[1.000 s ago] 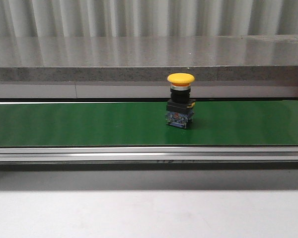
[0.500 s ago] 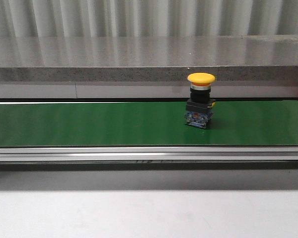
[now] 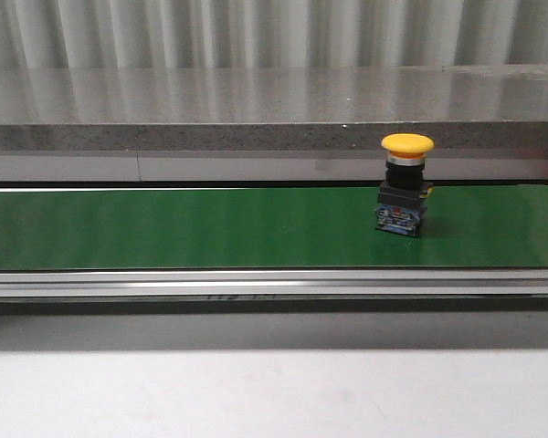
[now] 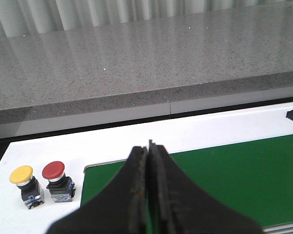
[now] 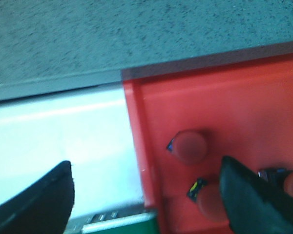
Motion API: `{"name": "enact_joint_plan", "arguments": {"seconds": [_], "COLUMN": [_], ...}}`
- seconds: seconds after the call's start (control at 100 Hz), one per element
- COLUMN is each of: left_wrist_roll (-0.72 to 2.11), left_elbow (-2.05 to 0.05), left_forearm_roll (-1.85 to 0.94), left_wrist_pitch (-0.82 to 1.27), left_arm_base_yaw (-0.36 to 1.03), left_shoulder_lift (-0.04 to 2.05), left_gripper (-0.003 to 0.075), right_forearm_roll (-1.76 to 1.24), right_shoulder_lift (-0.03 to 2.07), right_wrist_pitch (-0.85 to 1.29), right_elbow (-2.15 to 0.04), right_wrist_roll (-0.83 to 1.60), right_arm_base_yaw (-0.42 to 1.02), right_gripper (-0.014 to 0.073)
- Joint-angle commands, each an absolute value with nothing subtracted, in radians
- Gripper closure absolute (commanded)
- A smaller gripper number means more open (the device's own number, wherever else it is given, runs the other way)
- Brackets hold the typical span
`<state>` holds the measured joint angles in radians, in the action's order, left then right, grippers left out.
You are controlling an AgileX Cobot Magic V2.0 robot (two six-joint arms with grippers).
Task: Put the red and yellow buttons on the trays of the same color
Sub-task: 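Carry the red button into the red tray and open the right gripper, then move the right gripper onto the arriving yellow button and grasp it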
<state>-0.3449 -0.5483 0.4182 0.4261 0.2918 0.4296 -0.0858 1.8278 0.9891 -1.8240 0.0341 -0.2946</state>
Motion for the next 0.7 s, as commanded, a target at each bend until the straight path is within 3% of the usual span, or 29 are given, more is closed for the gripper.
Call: {"name": "enact_joint_plan", "arguments": {"seconds": [0.0, 0.44, 0.69], "left_wrist_roll": [-0.347, -0.347, -0.347], "left_elbow": [-0.576, -0.576, -0.576], "left_forearm_roll": [0.430, 0.430, 0.430], "left_wrist_pitch": [0.353, 0.353, 0.353], "left_arm_base_yaw": [0.299, 0.299, 0.299], "left_shoulder_lift": [0.433, 0.433, 0.433], "left_gripper": [0.0740, 0.0740, 0.0740], "right_forearm_roll": [-0.092, -0.092, -0.095], "right_shoulder_lift": [1.713, 1.378, 1.297], "right_wrist_pitch": [0.989, 1.016, 1.049], "right_elbow": [-1.809, -1.291, -1.149], "right_wrist_roll": [0.069, 0.090, 0.110], "right_arm_base_yaw": [-0.265, -0.075, -0.064], "right_gripper": [-0.0011, -0.0011, -0.0011]}}
